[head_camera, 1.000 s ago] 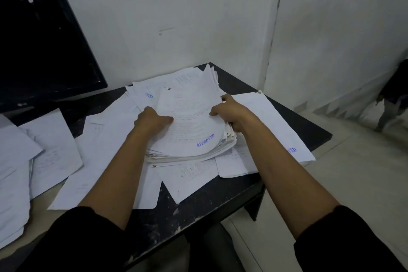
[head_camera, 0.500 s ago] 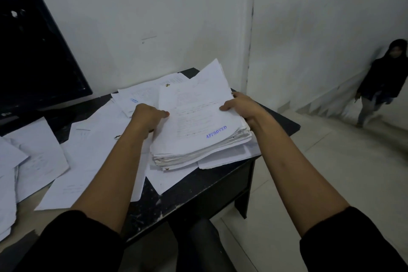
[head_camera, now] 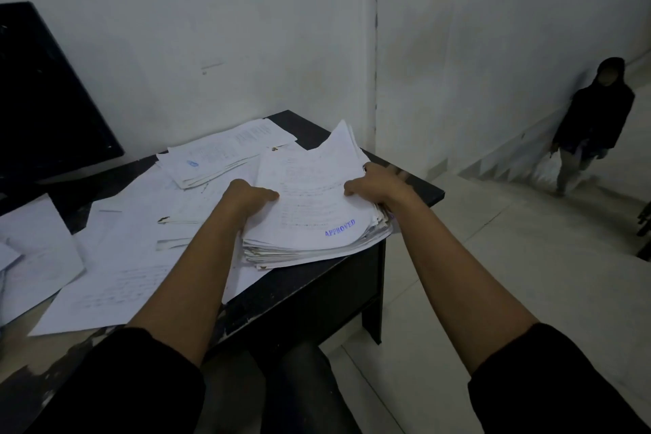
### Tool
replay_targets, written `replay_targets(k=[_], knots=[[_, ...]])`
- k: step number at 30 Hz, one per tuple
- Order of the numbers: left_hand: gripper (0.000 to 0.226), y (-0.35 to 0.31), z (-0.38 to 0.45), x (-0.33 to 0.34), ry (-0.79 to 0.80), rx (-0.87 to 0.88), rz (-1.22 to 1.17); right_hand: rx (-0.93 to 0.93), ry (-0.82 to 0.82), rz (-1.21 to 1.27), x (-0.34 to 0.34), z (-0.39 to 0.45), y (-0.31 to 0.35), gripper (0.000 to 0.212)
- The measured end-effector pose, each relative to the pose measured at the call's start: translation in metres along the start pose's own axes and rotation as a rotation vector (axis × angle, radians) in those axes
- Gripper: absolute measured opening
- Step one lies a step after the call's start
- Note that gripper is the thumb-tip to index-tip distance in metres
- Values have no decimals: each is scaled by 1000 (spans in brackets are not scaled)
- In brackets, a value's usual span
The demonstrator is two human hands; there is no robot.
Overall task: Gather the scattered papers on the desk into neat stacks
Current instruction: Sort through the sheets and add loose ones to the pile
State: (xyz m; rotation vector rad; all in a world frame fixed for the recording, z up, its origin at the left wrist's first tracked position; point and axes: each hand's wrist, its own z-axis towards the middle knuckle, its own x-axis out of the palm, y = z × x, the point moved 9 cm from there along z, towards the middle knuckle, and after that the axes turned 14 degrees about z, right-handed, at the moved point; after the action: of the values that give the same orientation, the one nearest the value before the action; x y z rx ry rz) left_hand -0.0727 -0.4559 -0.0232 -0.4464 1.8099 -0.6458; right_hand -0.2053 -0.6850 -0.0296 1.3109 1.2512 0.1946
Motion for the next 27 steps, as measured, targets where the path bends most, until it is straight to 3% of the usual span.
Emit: replay_targets(k=[8, 13, 18, 27], knots=[[73, 9, 2, 3, 129, -25, -106, -36, 26, 195, -2, 10, -6, 79], [60, 7, -1, 6, 191, 14, -174, -85, 93, 461, -7, 1, 7, 29], [64, 9, -3, 1, 188, 45, -183, -91, 141, 446, 1, -1, 10, 25], [23, 13, 0, -40, 168, 111, -502, -256, 93, 838, 1, 0, 55, 21]])
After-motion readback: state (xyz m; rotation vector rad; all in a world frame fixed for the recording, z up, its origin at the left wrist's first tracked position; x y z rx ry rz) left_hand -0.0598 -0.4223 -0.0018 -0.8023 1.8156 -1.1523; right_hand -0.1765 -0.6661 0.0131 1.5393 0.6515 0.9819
